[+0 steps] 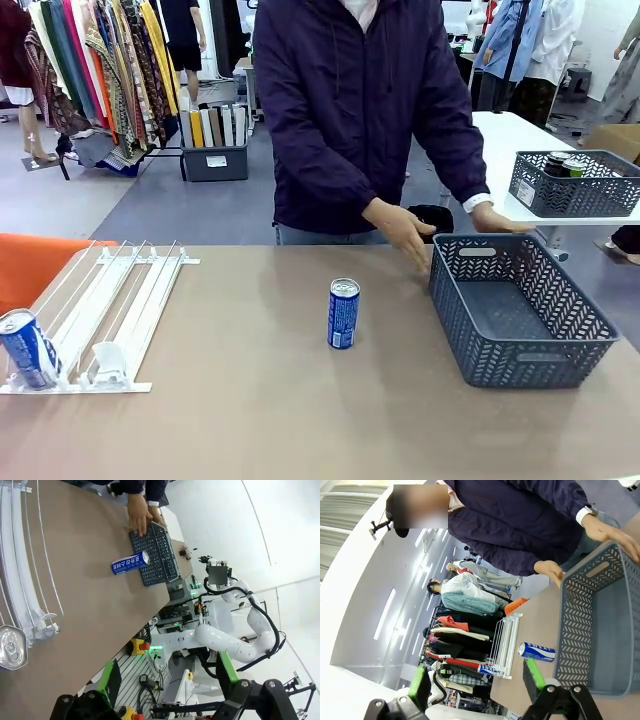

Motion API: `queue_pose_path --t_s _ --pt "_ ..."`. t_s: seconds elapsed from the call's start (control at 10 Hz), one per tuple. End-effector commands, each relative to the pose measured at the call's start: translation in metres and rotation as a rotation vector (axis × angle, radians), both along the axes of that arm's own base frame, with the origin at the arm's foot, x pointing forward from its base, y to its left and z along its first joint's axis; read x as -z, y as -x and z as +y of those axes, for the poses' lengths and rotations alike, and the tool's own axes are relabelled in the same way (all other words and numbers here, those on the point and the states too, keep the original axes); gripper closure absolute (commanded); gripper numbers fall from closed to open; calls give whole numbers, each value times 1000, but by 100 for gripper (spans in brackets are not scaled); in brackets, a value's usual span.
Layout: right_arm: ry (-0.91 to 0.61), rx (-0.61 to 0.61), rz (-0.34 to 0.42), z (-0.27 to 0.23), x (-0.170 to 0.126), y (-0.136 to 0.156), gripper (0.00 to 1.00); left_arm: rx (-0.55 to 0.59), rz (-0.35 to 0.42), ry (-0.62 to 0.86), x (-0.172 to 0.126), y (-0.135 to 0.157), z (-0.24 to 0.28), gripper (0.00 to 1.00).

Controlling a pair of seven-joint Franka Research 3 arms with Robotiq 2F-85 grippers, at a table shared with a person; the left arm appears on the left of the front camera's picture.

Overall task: Retrieve and store the cans from the dispenser.
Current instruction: Pick up one can from the Automatic Can Dispenser and place it in the middle of the table.

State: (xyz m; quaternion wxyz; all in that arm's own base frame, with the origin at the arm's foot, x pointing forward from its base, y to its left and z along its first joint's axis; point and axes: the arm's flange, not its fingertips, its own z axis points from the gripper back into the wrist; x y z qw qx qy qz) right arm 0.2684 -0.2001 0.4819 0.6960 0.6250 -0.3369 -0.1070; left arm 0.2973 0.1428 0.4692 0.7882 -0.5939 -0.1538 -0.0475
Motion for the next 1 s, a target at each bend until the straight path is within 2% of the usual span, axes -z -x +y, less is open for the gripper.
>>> queue_pose_path --t_s 0.0,0.3,0.4,0.6,0.7,0.8,0.9 --pt "-22 11 -21 0 -5 -2 0 66 -5 -75 -12 -7 -11 0" --pt "-22 11 -21 0 -5 -2 0 79 113 -552 -55 -7 -44 0" --pt "-22 11 -21 0 -5 -2 0 49 178 -689 -56 -11 -55 0" --pt "-22 11 -21 0 -5 -2 0 -56 313 -962 -45 -24 -79 0" --pt "-22 11 -21 0 -5 -2 0 -91 353 -1058 -34 -28 -91 0" --pt "-22 11 -21 0 -5 -2 0 -213 361 -1145 -23 -37 -97 0" --pt "-22 11 -21 0 -5 -2 0 -281 356 -1158 -14 -39 -101 0"
